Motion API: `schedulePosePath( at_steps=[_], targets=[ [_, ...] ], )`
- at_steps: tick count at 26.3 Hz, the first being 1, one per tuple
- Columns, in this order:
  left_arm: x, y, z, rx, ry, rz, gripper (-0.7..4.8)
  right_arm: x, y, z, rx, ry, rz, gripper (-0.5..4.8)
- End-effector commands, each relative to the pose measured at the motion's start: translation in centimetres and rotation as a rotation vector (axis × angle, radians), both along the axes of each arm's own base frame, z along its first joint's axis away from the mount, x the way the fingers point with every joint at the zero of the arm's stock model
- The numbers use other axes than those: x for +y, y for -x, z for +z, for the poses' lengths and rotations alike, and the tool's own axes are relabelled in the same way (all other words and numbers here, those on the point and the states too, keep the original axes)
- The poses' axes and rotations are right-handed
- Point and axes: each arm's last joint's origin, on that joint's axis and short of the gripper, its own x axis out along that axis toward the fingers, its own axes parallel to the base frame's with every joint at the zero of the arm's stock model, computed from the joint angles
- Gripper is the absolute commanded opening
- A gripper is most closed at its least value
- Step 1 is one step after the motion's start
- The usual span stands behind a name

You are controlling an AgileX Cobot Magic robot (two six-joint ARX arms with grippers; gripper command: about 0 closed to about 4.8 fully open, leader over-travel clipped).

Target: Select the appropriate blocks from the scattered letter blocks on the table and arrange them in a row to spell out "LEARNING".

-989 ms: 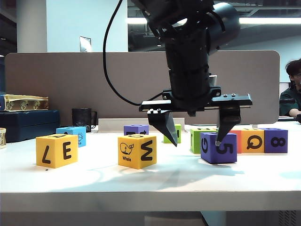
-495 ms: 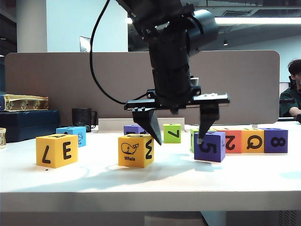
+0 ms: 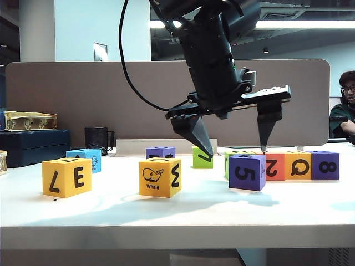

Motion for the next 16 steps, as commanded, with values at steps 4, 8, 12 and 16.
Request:
schedulePosePath(
  at_steps=[4, 8, 12, 16],
  targets=[
    [-0.3, -0.8, 0.1, -0.057, 0.027, -0.039, 4.68, 0.0, 0.0, 0.2, -0.014, 0.001, -0.001, -0.01],
    [-0.4, -0.8, 0.1, -0.046, 0.051, -0.048, 4.67, 0.0, 0.0, 0.2, -0.014, 0.001, -0.001, -0.01],
    [-0.6, -1.0, -0.4, -0.039, 0.065, -0.046, 4.64, 0.0, 0.0, 0.2, -0.014, 0.001, -0.001, -0.01],
    [-0.8, -1.1, -0.9, -0.030, 0.066, -0.048, 4.52, 0.0, 0.0, 0.2, -0.014, 0.001, -0.001, -0.01]
  ],
)
